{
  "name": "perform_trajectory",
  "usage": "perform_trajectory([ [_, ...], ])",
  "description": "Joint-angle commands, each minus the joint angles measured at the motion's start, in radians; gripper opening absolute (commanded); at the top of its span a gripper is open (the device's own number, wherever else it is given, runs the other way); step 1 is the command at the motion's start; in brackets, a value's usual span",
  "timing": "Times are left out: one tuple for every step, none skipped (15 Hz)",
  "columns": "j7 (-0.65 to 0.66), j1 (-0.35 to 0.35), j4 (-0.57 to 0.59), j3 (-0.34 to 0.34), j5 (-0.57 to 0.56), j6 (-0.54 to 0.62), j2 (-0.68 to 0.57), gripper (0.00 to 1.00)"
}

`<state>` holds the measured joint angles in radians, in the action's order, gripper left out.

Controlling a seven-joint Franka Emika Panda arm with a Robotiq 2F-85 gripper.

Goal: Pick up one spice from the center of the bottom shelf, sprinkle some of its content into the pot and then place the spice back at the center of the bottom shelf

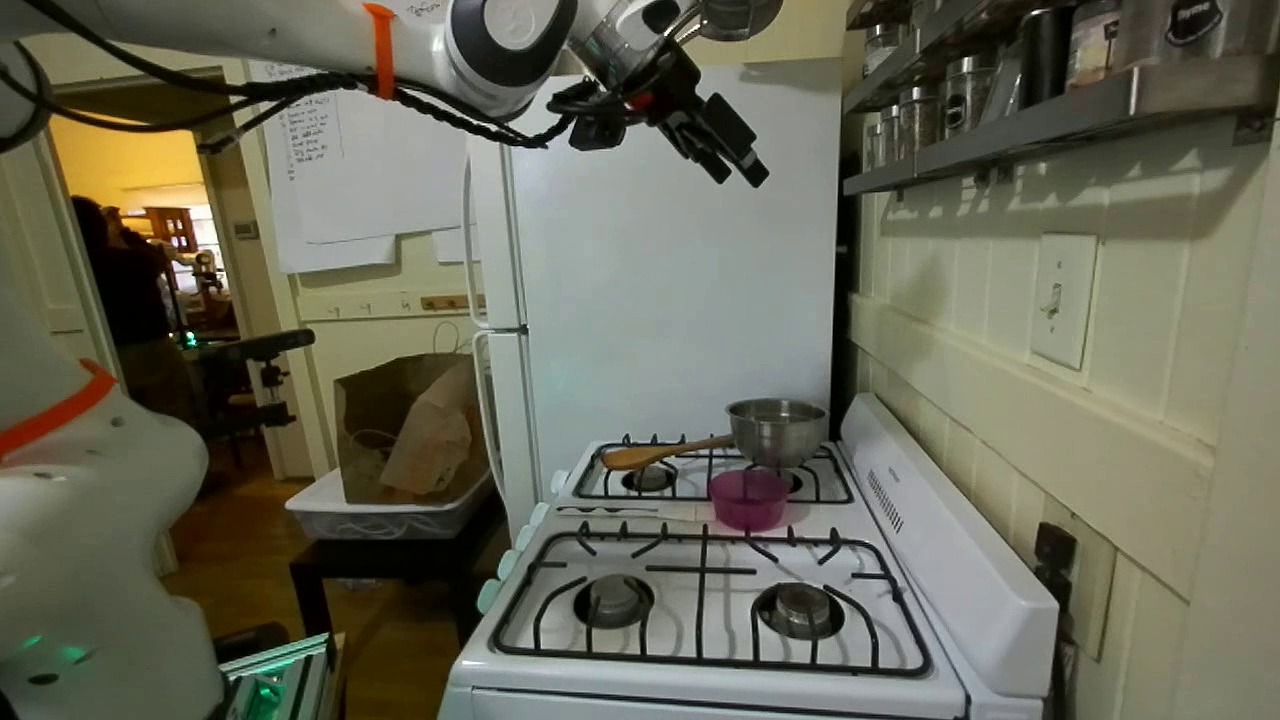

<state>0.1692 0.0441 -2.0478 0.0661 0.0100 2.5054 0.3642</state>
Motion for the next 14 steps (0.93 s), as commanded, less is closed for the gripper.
perform_trajectory([
  [0.004, -0.008, 0.005, -0.004, -0.005, -0.002, -0.005, 1.0],
  [0.006, -0.008, 0.005, -0.003, -0.005, -0.002, -0.005, 1.0],
  [0.007, -0.008, 0.006, -0.001, -0.005, -0.002, -0.005, 1.0],
  [0.061, 0.031, 0.013, 0.031, -0.08, 0.039, -0.022, 1.0],
  [0.076, 0.038, 0.03, 0.043, -0.107, 0.096, -0.044, 1.0],
  [0.103, 0.048, 0.041, 0.056, -0.137, 0.136, -0.054, 1.0],
  [0.139, 0.061, 0.052, 0.072, -0.166, 0.185, -0.068, 1.0],
  [0.187, 0.088, 0.06, 0.094, -0.213, 0.243, -0.082, 1.0],
  [0.236, 0.113, 0.073, 0.115, -0.256, 0.282, -0.095, 1.0],
  [0.297, 0.149, 0.084, 0.142, -0.302, 0.316, -0.109, 1.0],
  [0.357, 0.182, 0.098, 0.164, -0.348, 0.342, -0.12, 1.0],
  [0.418, 0.221, 0.113, 0.187, -0.402, 0.371, -0.136, 1.0],
  [0.459, 0.247, 0.132, 0.2, -0.436, 0.392, -0.153, 1.0],
  [0.503, 0.276, 0.151, 0.216, -0.475, 0.404, -0.168, 1.0],
])
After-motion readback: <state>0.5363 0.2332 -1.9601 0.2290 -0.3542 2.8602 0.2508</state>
